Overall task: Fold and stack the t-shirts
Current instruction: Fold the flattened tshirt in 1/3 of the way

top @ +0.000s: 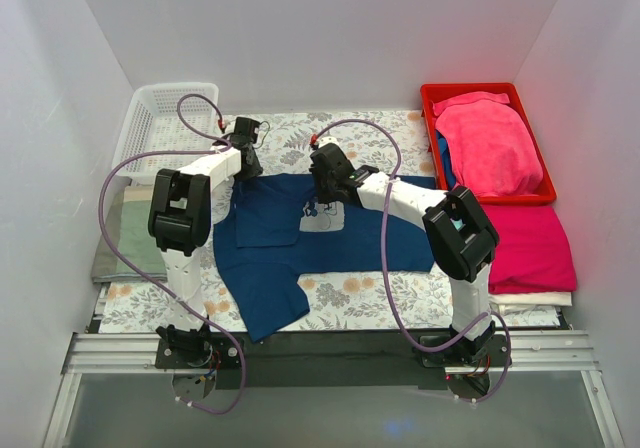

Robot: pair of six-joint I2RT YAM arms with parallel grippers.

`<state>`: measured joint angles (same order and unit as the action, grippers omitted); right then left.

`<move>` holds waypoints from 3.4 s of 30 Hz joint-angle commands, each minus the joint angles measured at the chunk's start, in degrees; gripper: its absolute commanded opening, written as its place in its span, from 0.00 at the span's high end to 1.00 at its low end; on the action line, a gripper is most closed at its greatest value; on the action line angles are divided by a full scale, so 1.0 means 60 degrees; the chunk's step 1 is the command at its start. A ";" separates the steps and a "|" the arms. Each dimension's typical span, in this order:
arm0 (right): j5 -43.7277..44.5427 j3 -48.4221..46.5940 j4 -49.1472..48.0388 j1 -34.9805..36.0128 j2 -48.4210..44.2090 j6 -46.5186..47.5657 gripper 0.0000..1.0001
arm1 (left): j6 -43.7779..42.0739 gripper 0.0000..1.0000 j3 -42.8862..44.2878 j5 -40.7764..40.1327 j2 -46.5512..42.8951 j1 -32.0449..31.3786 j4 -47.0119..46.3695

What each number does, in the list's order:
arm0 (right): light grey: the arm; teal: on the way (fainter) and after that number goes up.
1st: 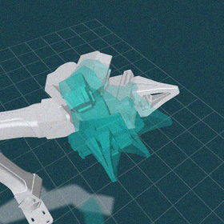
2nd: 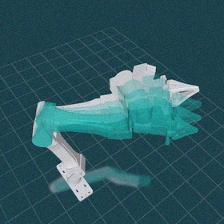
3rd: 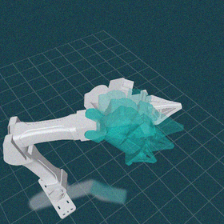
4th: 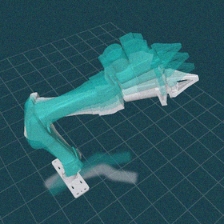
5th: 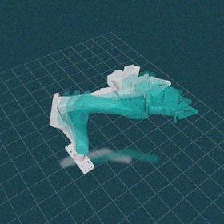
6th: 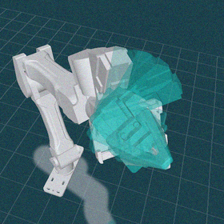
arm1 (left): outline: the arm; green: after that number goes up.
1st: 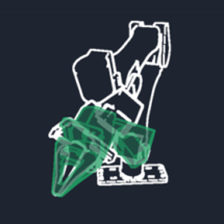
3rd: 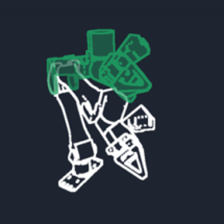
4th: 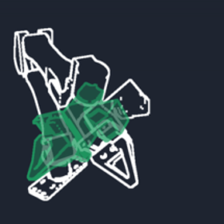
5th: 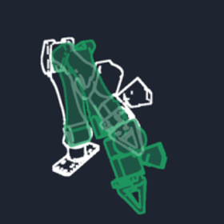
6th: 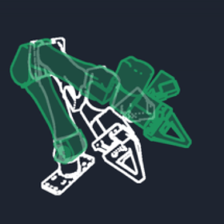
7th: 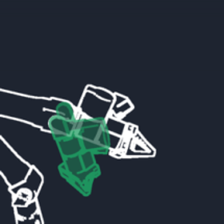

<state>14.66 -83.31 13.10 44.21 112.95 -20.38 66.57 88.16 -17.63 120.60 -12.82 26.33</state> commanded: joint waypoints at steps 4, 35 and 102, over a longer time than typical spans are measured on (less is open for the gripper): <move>0.0077 0.0071 -0.0353 -0.0058 0.0013 -0.0192 0.73 | 0.0068 0.72 0.0409 -0.0621 0.0027 0.0042 0.1075; 0.0838 -0.0265 -0.0133 -0.0219 0.0600 -0.0119 0.89 | 0.1196 1.00 -0.0001 -0.1384 -0.0954 0.0642 0.0519; -0.0128 0.1214 0.1478 -0.3105 0.1127 -0.1115 0.87 | 0.2399 0.85 -0.0366 -0.0801 -0.1510 0.1477 -0.1295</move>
<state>11.42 -79.02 12.14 26.87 116.95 -28.12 84.71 85.54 -28.05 114.41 -4.19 22.39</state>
